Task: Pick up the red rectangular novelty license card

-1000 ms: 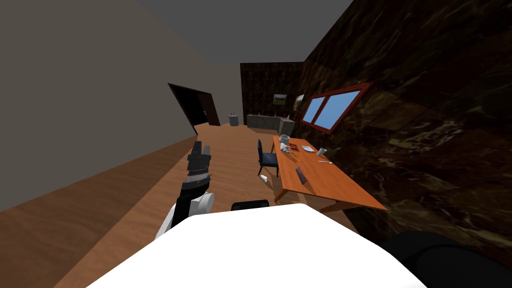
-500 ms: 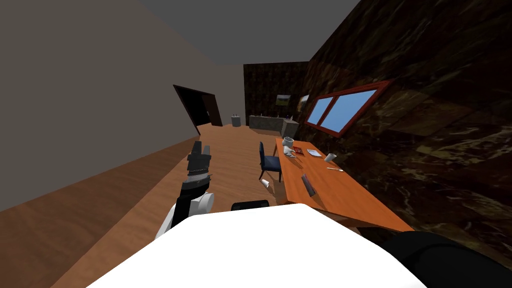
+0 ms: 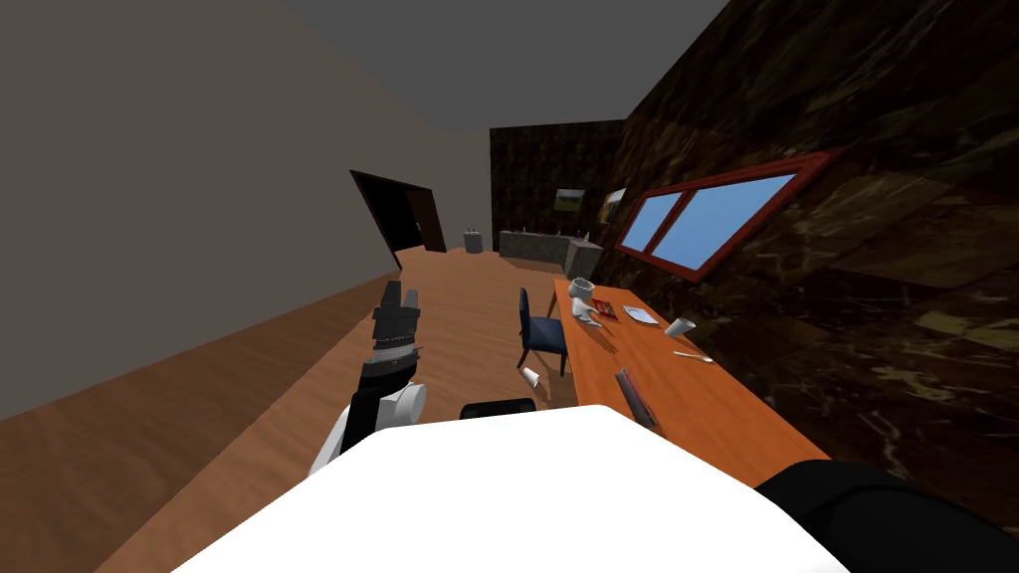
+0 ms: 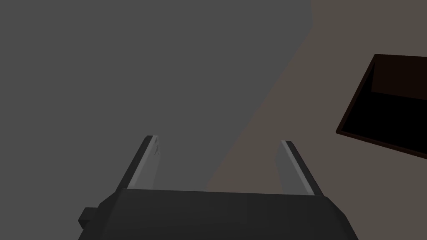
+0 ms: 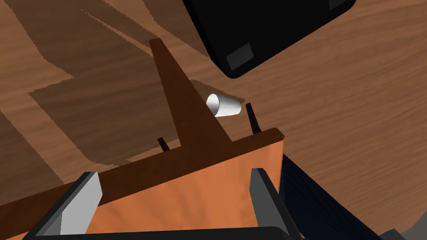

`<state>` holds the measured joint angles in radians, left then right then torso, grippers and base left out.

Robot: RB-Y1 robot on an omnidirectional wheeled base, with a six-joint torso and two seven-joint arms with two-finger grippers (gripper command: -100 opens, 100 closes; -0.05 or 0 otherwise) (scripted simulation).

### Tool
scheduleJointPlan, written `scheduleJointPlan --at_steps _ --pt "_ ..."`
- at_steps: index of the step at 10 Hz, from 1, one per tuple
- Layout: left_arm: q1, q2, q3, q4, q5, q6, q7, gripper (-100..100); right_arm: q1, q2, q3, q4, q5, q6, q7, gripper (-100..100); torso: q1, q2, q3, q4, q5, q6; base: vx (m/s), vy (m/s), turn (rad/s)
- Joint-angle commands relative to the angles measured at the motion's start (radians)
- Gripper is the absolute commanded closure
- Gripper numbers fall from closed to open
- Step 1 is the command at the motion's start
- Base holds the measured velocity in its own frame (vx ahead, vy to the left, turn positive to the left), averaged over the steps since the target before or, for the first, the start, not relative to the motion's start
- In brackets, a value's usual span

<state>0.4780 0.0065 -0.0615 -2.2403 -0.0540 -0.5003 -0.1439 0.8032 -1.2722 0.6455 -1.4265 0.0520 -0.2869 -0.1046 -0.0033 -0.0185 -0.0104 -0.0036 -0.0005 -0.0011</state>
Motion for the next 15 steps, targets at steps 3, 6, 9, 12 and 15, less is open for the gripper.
scheduleJointPlan --at_steps 3,6,9,12,15 --pt "0.0 0.0 0.0 0.0 0.0 0.0 0.0 0 0.03 -0.107 0.01 0.058 -0.004 0.01 0.01 -100 -0.001 -0.003 -0.002 -0.001 0.0 0.0 0.301 -0.078 0.105" --pt "0.0 0.0 0.0 0.0 0.0 0.0 0.0 0 0.035 -0.169 0.022 0.097 -0.006 0.012 0.012 -100 0.003 0.003 0.001 0.0 0.0 0.0 0.205 -0.03 0.073" --pt "0.0 0.0 0.0 0.0 0.0 0.0 0.0 0 0.037 -0.173 0.021 0.108 -0.006 0.003 0.014 0 0.005 0.012 0.006 0.002 0.001 0.001 0.08 -0.01 0.021" --pt "-0.001 0.0 0.0 0.0 0.0 0.0 0.0 0 0.007 -0.103 0.045 0.148 -0.009 0.026 -0.015 -100 0.005 0.023 0.013 0.005 0.0 0.001 -0.079 -0.016 0.239" --pt "-0.001 0.0 0.0 0.0 0.0 0.0 0.0 0 0.007 -0.096 0.044 0.157 -0.012 0.023 -0.017 100 0.005 0.023 0.013 0.005 0.0 0.002 -0.051 -0.015 0.096"
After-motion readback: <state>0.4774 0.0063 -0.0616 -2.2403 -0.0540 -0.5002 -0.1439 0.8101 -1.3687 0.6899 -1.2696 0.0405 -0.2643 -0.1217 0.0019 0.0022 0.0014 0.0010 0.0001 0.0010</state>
